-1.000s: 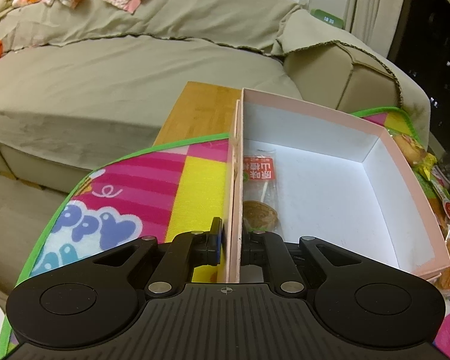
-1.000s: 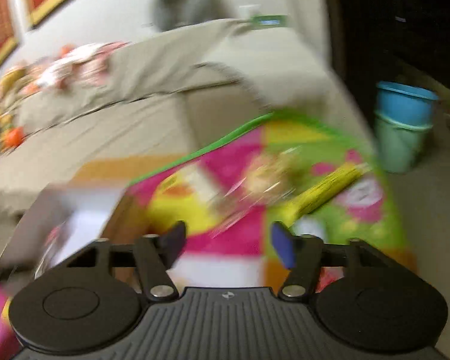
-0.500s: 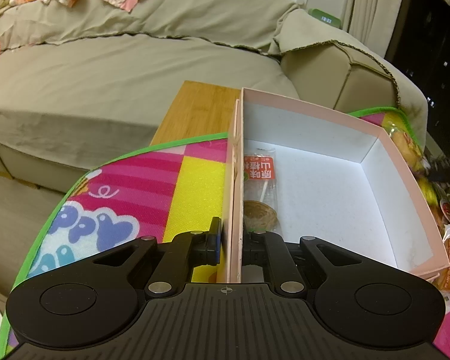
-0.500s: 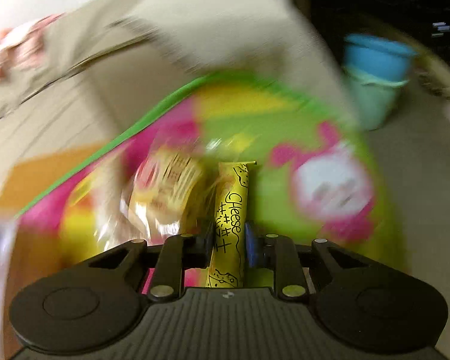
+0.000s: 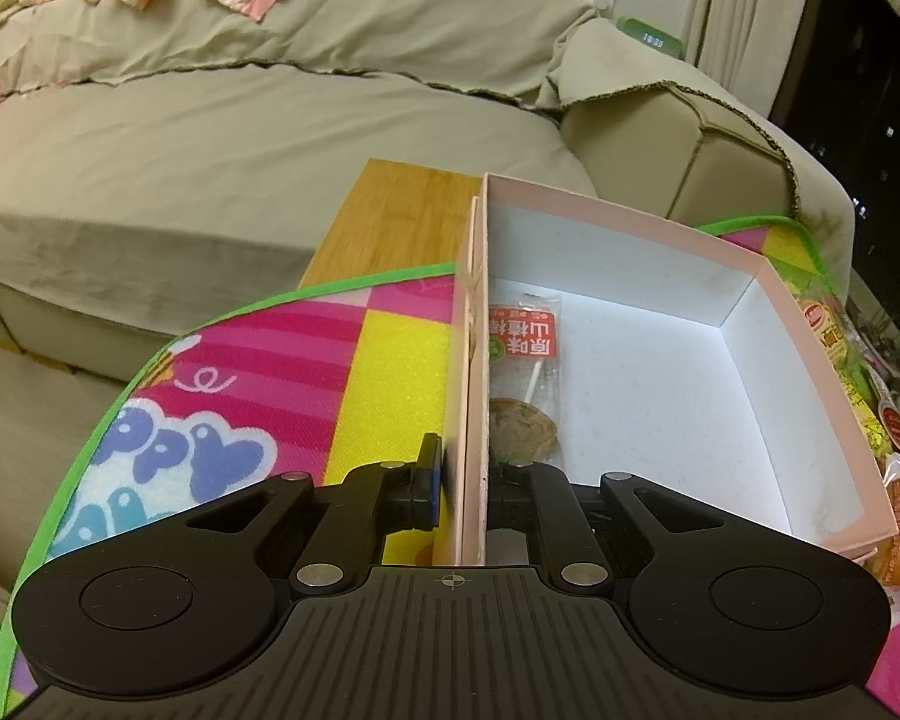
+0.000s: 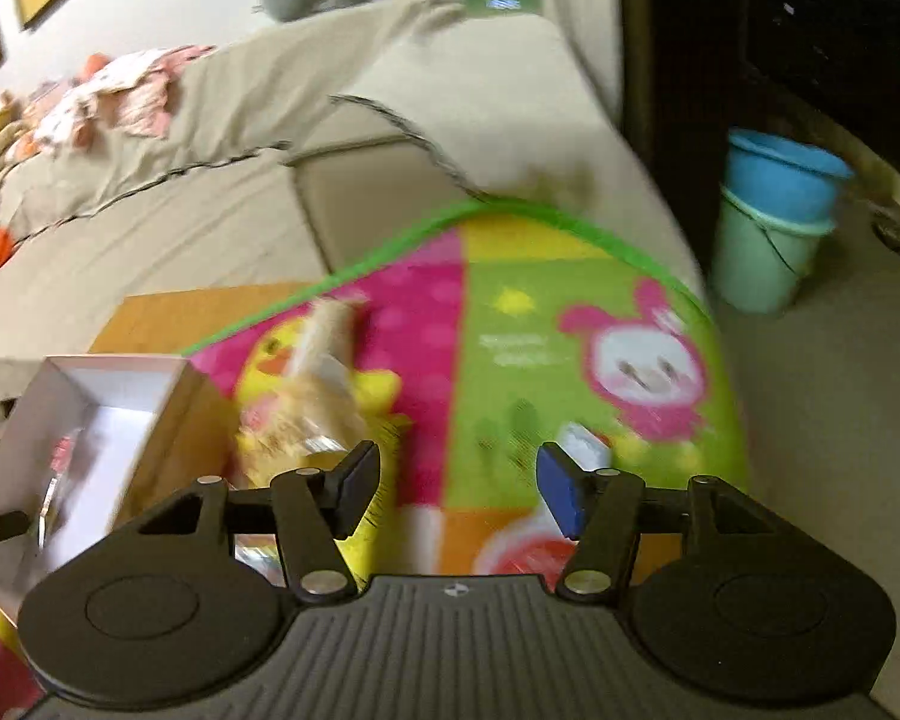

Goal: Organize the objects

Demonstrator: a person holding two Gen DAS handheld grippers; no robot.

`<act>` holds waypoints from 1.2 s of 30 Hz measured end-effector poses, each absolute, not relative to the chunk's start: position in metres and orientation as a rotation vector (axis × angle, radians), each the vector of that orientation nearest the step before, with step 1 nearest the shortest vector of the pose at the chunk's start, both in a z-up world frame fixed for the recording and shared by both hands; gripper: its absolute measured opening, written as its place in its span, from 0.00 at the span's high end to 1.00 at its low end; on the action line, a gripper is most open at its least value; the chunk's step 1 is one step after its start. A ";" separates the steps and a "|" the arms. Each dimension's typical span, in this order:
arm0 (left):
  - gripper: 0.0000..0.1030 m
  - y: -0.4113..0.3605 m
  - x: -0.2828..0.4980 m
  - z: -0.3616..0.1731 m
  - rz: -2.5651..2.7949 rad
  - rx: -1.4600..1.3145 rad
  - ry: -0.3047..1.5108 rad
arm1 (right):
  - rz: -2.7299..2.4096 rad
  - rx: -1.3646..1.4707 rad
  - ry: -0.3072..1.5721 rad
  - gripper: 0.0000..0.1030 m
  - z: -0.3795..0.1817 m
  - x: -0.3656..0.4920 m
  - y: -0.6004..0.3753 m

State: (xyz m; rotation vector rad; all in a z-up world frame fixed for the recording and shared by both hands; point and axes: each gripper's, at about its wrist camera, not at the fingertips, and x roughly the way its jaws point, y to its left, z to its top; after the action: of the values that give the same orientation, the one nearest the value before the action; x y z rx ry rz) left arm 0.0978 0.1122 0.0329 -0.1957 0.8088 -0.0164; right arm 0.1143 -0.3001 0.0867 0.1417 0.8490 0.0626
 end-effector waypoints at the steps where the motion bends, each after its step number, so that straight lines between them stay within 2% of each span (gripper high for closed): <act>1: 0.88 0.112 0.097 0.033 -0.016 -0.199 0.809 | 0.034 0.165 0.862 0.44 0.080 0.108 -0.310; 7: 0.88 0.111 0.096 0.033 -0.017 -0.195 0.808 | -0.028 0.252 0.865 0.44 0.065 0.023 -0.327; 11: 0.88 0.110 0.094 0.032 -0.018 -0.197 0.804 | 0.012 0.335 0.926 0.45 0.045 0.002 -0.319; 18: 0.89 0.107 0.096 0.033 -0.008 -0.189 0.812 | 0.158 0.441 0.863 0.45 0.024 0.034 -0.285; 21: 0.89 0.105 0.096 0.033 -0.006 -0.187 0.813 | 0.173 0.331 0.821 0.48 0.036 0.049 -0.267; 24: 0.89 0.105 0.097 0.033 -0.008 -0.189 0.813 | 0.127 0.229 0.725 0.47 0.057 0.049 -0.269; 25: 0.89 0.105 0.097 0.033 -0.010 -0.189 0.812 | 0.086 0.195 0.709 0.44 0.061 0.054 -0.273; 28: 0.89 0.106 0.096 0.032 -0.013 -0.190 0.810 | -0.035 0.117 0.731 0.38 0.056 0.074 -0.282; 33: 0.88 0.106 0.094 0.033 -0.011 -0.185 0.814 | -0.093 0.093 0.839 0.36 0.028 0.103 -0.292; 34: 0.88 0.106 0.093 0.032 -0.012 -0.186 0.815 | -0.097 0.081 0.844 0.39 0.026 0.102 -0.293; 36: 0.88 0.107 0.093 0.033 -0.012 -0.190 0.816 | -0.109 0.053 0.842 0.60 0.028 0.098 -0.292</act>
State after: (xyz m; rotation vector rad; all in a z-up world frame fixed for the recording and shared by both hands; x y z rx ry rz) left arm 0.0931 0.1070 0.0329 -0.1903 0.8158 -0.0125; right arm 0.0977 -0.2919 0.0280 0.0527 0.8416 -0.1093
